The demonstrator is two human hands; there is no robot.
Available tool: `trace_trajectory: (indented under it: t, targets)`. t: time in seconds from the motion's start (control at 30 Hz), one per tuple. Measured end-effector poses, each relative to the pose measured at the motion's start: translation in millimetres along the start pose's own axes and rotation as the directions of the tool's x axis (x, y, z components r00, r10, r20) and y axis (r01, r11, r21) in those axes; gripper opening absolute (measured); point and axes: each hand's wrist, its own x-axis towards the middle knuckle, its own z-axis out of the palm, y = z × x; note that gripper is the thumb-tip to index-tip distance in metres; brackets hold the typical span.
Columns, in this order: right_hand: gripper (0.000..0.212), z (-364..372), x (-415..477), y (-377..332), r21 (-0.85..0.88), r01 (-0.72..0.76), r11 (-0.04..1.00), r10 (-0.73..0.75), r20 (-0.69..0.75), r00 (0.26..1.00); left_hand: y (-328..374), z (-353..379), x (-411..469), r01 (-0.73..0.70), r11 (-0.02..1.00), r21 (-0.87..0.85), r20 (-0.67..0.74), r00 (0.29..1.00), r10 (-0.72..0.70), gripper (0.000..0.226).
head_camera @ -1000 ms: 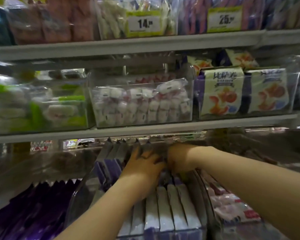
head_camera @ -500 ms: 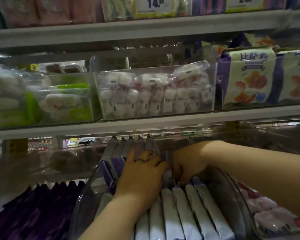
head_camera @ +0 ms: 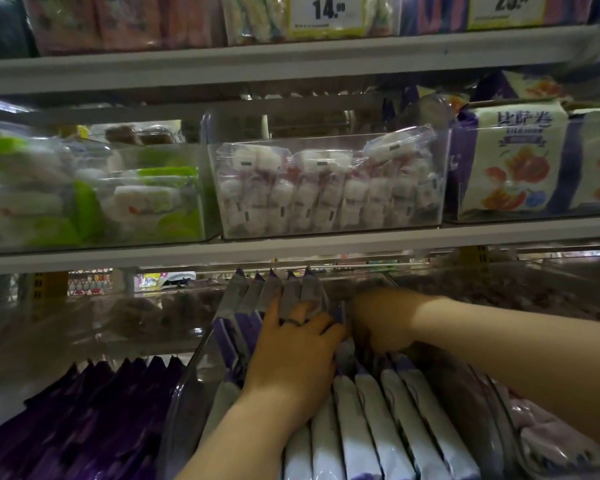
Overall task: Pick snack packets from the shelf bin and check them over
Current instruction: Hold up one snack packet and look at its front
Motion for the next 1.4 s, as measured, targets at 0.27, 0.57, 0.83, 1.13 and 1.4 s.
trace_trajectory:
  t: [0.27, 0.57, 0.83, 1.13, 1.4]
  targets:
    - [0.025, -3.1, -43.1, 15.1, 0.249, -0.097, 0.964, 0.195, -0.404, 0.894, -0.6, -0.8, 0.5, -0.027, 0.999, 0.029, 0.042, 0.999, 0.025, 0.043]
    - [0.014, -6.2, -119.5, 5.2, 0.354, 0.098, 0.930, 0.163, -0.636, 0.754, 9.6, -27.2, -11.0, -0.051, 0.999, -0.008, 0.048, 0.998, 0.051, 0.045]
    - [0.013, -27.0, -165.2, -31.8, 0.421, 0.281, 0.862, 0.218, -0.810, 0.545, 45.2, -101.8, -44.4, 0.388, 0.265, -0.882, 0.246, 0.862, -0.444, 0.024]
    - [0.017, 42.1, -182.0, -142.1, 0.518, 0.632, 0.576, 0.192, -0.838, 0.511, 35.0, -132.2, -131.1, 0.308, -0.531, -0.789, 0.552, 0.734, -0.395, 0.042]
    - [0.037, 85.3, -164.8, -215.5, 0.849, 0.505, -0.157, 0.236, -0.464, 0.854, 12.0, -99.3, -220.1, 0.346, -0.048, -0.937, 0.288, 0.688, -0.666, 0.025]
